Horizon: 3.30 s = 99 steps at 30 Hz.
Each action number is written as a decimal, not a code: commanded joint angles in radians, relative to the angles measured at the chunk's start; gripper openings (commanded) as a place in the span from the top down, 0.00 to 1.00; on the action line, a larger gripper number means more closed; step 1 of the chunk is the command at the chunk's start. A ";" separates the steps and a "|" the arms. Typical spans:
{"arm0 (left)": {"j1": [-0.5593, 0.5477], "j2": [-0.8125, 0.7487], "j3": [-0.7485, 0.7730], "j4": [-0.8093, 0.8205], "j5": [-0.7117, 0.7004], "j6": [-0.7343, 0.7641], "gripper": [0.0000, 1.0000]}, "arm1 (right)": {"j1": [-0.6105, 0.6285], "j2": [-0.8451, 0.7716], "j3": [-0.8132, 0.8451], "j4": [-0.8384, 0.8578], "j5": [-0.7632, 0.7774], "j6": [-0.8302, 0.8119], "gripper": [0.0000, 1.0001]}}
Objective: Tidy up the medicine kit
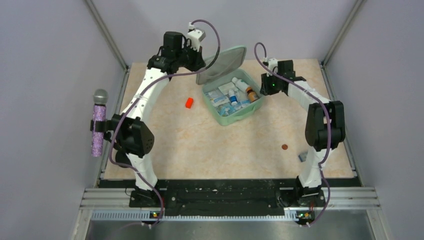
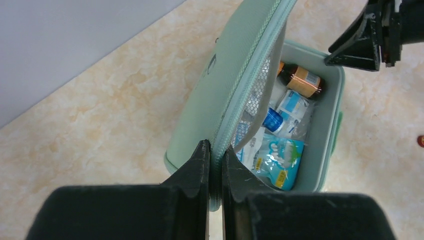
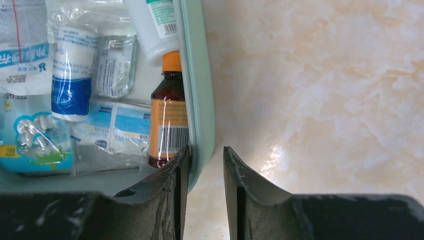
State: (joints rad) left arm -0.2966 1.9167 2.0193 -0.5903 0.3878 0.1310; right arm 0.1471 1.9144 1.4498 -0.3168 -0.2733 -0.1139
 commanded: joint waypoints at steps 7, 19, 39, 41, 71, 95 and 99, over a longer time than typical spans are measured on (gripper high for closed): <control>-0.055 -0.101 -0.175 0.216 -0.119 -0.128 1.00 | -0.031 -0.176 0.066 -0.054 -0.370 -0.133 0.42; -0.143 -0.126 -0.211 0.320 -0.185 -0.120 1.00 | -0.061 -0.469 -0.349 -0.593 -0.242 -0.773 0.45; -0.142 -0.138 -0.233 0.302 -0.185 -0.093 1.00 | -0.043 -0.575 -0.664 -0.427 0.041 -0.929 0.50; -0.141 -0.140 -0.232 0.301 -0.187 -0.091 1.00 | -0.040 -0.583 -0.681 -0.431 0.054 -0.945 0.51; -0.134 -0.122 -0.220 0.291 -0.178 -0.100 1.00 | 0.009 -0.559 -0.677 -0.376 0.064 -0.897 0.83; -0.108 -0.111 -0.202 0.251 -0.150 -0.128 1.00 | 0.028 -0.548 -0.613 -0.440 0.043 -0.832 0.56; -0.107 -0.110 -0.197 0.248 -0.140 -0.128 1.00 | 0.029 -0.548 -0.639 -0.413 0.049 -0.822 0.54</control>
State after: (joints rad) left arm -0.4091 1.8240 1.7916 -0.3458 0.2165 0.0448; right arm 0.1665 1.3907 0.8108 -0.7609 -0.2535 -0.9092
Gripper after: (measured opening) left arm 0.091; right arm 0.450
